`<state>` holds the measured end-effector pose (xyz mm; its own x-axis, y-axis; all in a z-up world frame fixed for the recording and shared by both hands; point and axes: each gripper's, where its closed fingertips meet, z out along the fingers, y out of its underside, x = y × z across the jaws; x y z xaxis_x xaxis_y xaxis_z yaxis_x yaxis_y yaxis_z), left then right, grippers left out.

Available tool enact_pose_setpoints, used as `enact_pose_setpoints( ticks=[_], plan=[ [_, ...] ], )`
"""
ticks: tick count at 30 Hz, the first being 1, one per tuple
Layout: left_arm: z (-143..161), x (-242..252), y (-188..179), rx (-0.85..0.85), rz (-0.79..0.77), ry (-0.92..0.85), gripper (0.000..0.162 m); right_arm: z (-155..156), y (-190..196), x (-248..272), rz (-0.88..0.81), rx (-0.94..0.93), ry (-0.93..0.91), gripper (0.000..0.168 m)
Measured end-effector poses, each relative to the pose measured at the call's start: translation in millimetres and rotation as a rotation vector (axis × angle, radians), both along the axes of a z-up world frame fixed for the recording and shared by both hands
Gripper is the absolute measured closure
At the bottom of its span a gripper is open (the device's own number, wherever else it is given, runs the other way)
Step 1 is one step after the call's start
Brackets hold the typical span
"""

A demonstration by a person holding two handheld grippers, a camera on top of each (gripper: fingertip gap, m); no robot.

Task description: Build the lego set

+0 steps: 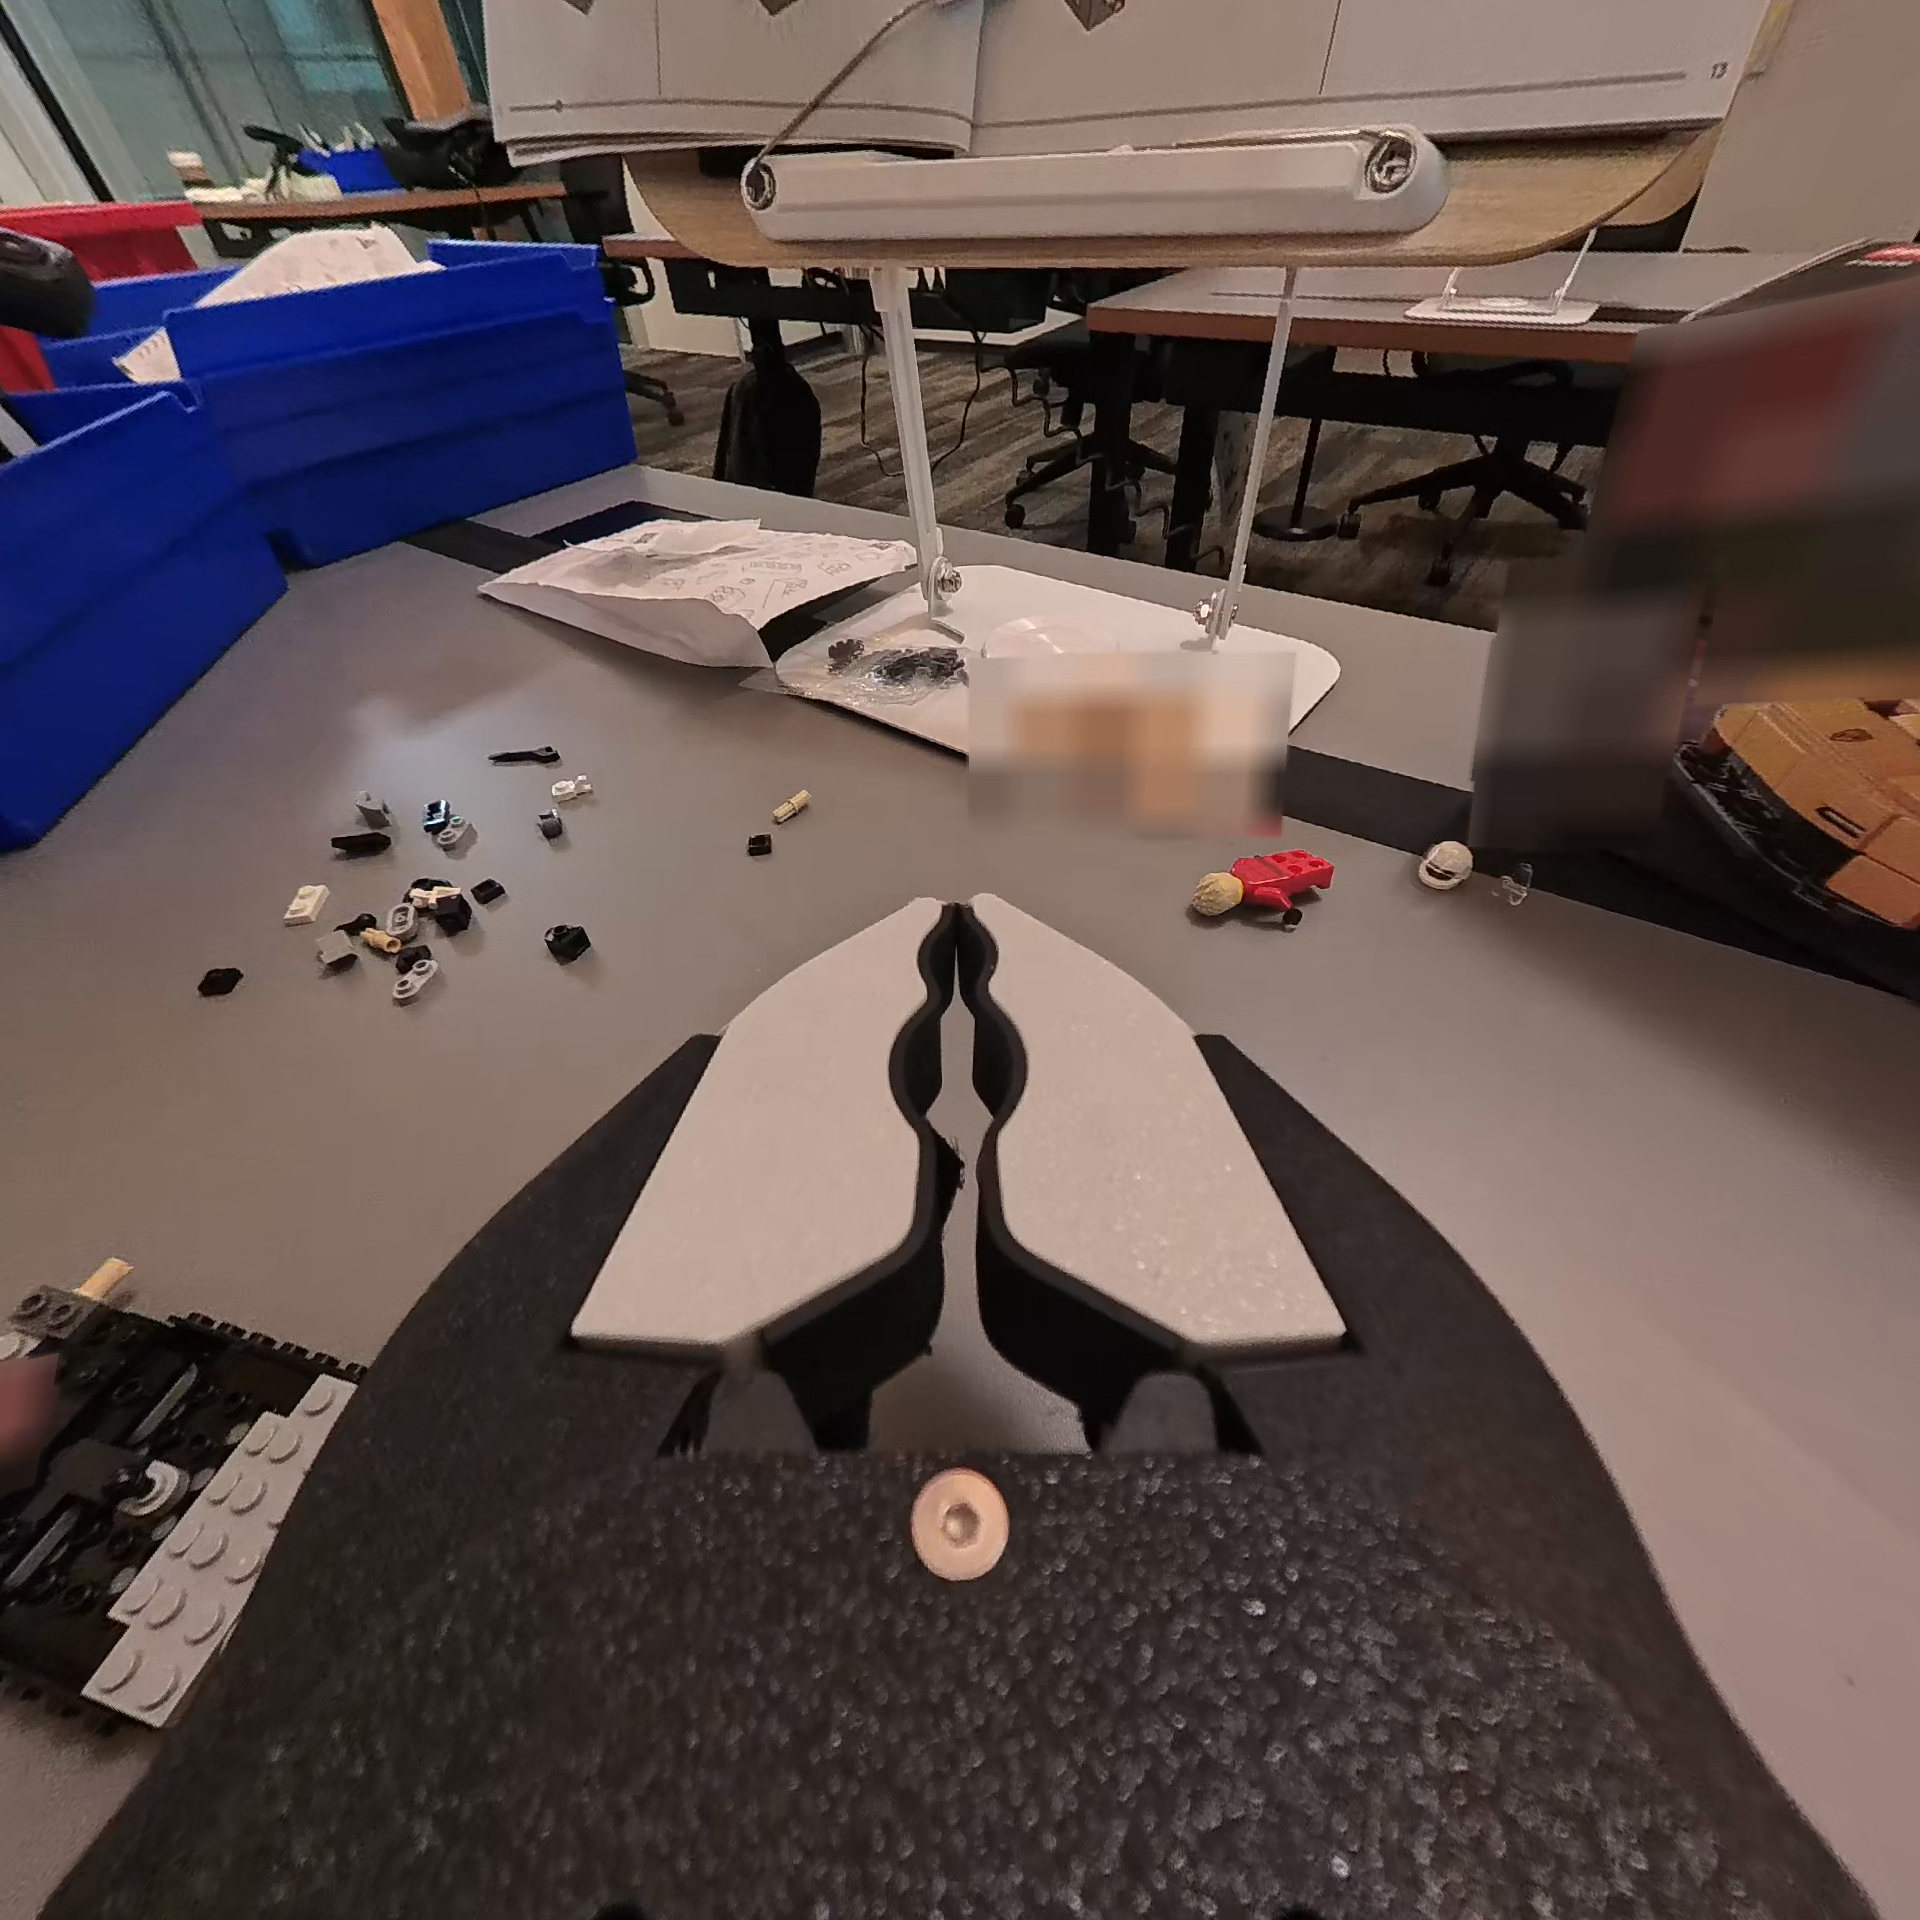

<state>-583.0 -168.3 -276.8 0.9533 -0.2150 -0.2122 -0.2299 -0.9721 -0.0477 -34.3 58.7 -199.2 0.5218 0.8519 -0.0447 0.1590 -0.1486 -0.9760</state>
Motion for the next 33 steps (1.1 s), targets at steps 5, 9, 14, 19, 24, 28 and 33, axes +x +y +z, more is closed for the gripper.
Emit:
enact_pose_setpoints(
  ticks=[5,9,14,19,24,28,33],
  plan=[
    [5,15,-15,-0.056,-0.037,-0.07,0.145,2,-1,0,0.005,-0.001,0.009,0.168],
    [23,40,-30,-0.089,-0.105,-0.192,0.158,4,-2,0,0.011,-0.004,0.018,0.168],
    [33,15,-11,0.035,-0.083,-0.047,0.15,3,-4,-2,0.023,-0.003,0.015,0.168],
    [24,-2,15,0.102,-0.091,0.167,0.152,1,-4,-2,0.02,-0.009,0.011,0.168],
    [4,1,16,0.034,-0.038,0.149,0.141,1,-4,-2,0.023,-0.011,0.01,0.168],
    [0,1,16,0.026,-0.023,0.104,0.145,1,-4,-2,0.026,-0.018,0.017,0.168],
    [-2,1,15,0.006,0.001,0.048,0.152,1,-5,-3,0.034,-0.017,0.013,0.168]
  ],
)
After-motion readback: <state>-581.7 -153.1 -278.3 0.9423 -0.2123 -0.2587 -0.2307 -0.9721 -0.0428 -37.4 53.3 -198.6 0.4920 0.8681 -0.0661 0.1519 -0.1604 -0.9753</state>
